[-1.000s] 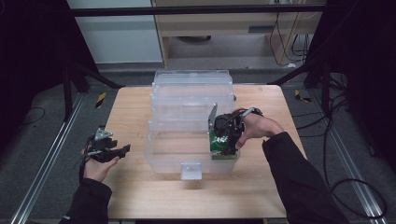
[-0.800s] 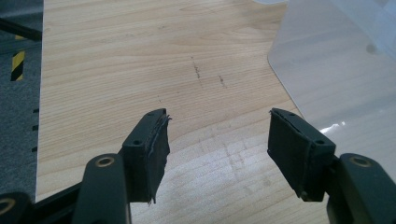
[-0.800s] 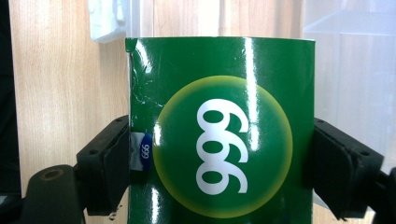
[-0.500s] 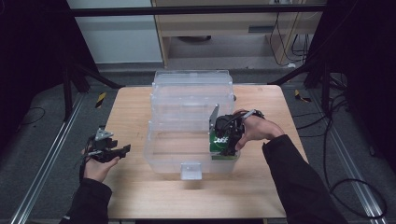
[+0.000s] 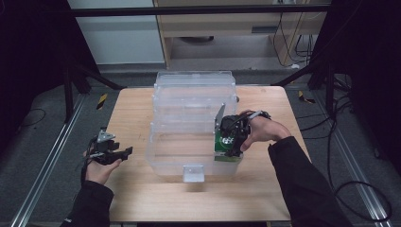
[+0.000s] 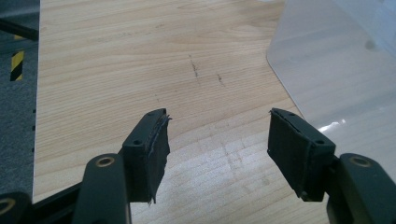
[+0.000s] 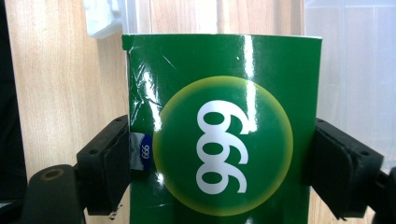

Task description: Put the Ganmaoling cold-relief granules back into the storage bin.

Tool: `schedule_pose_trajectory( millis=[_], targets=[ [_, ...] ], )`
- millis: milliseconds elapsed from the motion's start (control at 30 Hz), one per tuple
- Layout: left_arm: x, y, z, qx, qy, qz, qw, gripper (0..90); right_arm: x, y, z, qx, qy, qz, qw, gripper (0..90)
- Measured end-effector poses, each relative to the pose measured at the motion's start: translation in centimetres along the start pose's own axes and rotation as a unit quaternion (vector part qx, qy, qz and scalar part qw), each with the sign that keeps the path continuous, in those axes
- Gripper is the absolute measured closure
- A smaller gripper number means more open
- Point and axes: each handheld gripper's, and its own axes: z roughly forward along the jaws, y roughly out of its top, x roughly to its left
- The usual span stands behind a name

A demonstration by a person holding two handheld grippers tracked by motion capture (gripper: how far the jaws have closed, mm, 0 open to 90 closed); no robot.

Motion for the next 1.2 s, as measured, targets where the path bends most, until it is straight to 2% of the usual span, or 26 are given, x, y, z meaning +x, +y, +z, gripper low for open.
schedule_pose_trajectory(
  millis=[100, 167, 333, 500, 667, 833, 967, 1100, 1200],
  targets=[
    [0.0, 0.0, 0.0, 0.001, 0.001, 0.001, 1.0, 37.6, -0.2, -0.2, -0.1, -0.012, 0.008, -0.013, 0.9998, 17.8],
    [0.0, 0.0, 0.1, 0.001, 0.001, 0.001, 1.0, 37.6, -0.4, -0.3, -0.1, -0.03, 0.015, -0.021, 0.9992, 17.8],
    [0.0, -0.1, 0.3, 0.006, 0.001, 0.003, 1.0, 37.5, -0.9, -0.4, 0.0, -0.042, 0.027, -0.016, 0.9986, 17.8],
    [-0.1, -0.1, 0.2, 0.003, -0.001, 0.002, 1.0, 37.6, -0.8, -0.2, 0.2, -0.032, 0.028, -0.018, 0.9989, 17.7],
    [0.0, -0.1, 0.3, 0.005, 0.001, 0.002, 1.0, 37.6, -0.8, -0.2, 0.2, -0.035, 0.03, -0.016, 0.9988, 17.8],
    [-0.1, 0.0, 0.3, 0.004, -0.001, 0.003, 1.0, 37.6, -0.8, -0.3, -1.0, -0.047, 0.022, -0.017, 0.9985, 17.8],
    [-0.1, -0.1, 0.3, 0.006, -0.001, 0.004, 1.0, 37.6, -0.9, 0.4, -2.3, -0.083, 0.01, -0.013, 0.9964, 17.7],
    [-0.1, 0.0, 0.2, 0.003, -0.002, 0.002, 1.0, 37.6, -0.8, 1.0, -1.5, -0.073, 0.013, -0.021, 0.997, 17.6],
    [0.0, -0.1, 0.2, 0.004, -0.001, 0.002, 1.0, 37.6, -1.1, 1.4, -0.5, -0.058, 0.001, -0.02, 0.9981, 17.5]
  ],
)
